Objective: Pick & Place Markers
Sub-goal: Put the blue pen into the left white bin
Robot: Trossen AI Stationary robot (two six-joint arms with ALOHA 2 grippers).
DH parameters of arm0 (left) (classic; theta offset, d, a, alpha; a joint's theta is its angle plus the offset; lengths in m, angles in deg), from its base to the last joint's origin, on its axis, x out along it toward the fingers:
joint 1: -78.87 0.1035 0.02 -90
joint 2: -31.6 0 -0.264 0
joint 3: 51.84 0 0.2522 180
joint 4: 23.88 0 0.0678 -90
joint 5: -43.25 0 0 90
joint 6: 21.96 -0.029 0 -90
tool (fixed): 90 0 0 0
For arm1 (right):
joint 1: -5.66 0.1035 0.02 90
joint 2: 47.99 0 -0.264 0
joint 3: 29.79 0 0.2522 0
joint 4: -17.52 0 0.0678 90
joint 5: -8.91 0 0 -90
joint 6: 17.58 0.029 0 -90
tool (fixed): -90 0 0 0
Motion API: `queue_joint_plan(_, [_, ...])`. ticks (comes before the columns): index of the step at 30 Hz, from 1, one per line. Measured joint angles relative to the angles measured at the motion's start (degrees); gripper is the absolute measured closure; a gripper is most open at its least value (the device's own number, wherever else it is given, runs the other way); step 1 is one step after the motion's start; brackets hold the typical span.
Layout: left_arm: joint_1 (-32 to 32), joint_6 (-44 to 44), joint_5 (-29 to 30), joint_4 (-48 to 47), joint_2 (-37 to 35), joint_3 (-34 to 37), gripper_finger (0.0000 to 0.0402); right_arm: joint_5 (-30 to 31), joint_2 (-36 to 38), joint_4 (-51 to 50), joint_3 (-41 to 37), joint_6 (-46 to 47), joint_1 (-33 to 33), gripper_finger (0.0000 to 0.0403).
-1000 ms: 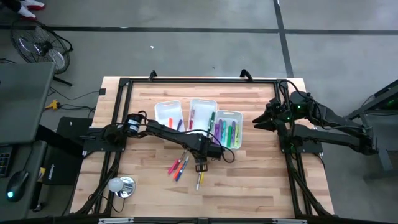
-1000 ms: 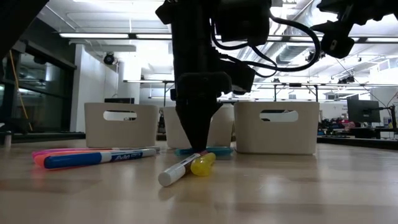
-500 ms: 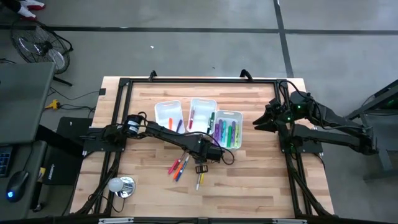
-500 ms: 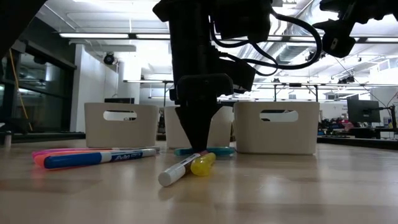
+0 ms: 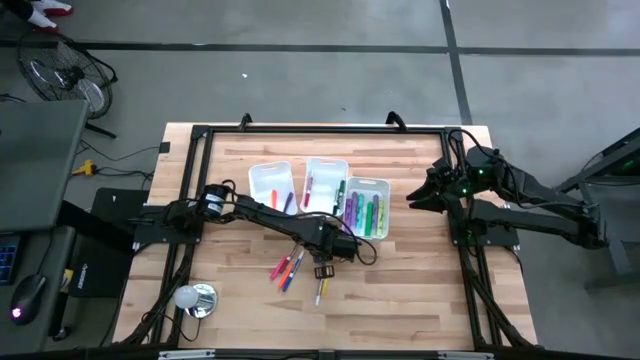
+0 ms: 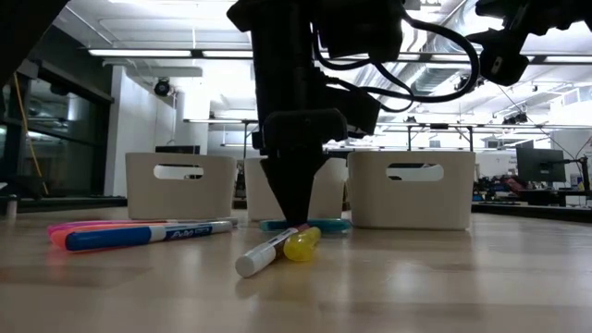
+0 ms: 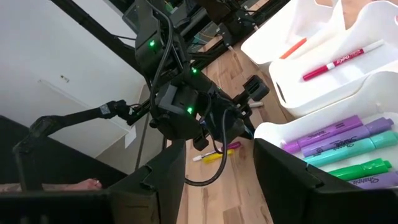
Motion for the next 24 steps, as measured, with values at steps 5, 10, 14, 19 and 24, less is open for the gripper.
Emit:
queue_joint_plan(5, [0.02, 0.60, -0.86, -0.11, 0.00, -0.02, 0.0377, 0.00, 0.01, 0.00, 0.00, -0.01, -0.01, 0.0226])
queue_joint_plan(10, [0.02, 2.61, -0.92, -0.20, 0.00, -0.07, 0.0377, 0.00, 0.00, 0.00, 0.00, -0.02, 0.00, 0.0226])
queue_joint_plan(14, [0.02, 4.55, -0.89, -0.32, 0.00, -0.08, 0.0377, 0.00, 0.00, 0.01, 0.00, -0.06, 0.00, 0.0226])
queue_joint_plan(19, [-0.79, 5.85, 0.07, -4.38, 0.39, -2.99, 0.0377, 0.00, 0.00, 0.02, 0.00, -0.49, -0.02, 0.0226])
queue_joint_plan(24, [-1.41, 6.18, -0.06, -6.87, 0.66, -5.61, 0.0377, 0.00, 0.00, 0.01, 0.00, -0.63, -0.02, 0.0226])
